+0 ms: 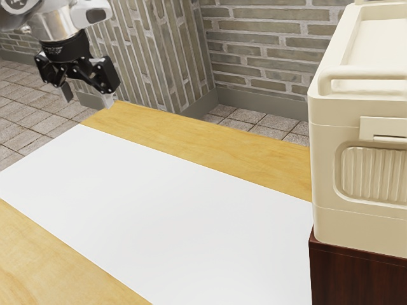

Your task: Pull the drawer handle with one arm to open the drawer

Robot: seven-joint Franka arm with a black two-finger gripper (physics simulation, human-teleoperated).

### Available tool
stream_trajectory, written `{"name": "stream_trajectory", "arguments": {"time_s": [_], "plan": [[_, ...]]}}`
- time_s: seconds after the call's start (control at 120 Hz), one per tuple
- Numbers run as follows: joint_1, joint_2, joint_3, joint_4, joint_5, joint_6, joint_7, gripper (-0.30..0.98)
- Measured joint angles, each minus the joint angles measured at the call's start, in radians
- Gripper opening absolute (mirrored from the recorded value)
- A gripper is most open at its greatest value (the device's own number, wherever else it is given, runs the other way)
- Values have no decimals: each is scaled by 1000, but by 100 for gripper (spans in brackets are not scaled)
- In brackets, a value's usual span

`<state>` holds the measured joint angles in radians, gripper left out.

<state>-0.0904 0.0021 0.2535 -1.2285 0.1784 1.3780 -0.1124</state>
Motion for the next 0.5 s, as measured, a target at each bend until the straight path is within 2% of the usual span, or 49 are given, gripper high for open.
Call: {"name": "stream_trajectory", "arguments": {"time_s": [0.15,0.5], "plan": [[25,61,-2,-1,-35,39,-4,69],[-34,112,-19,-15,-108,96,-18,69]]}}
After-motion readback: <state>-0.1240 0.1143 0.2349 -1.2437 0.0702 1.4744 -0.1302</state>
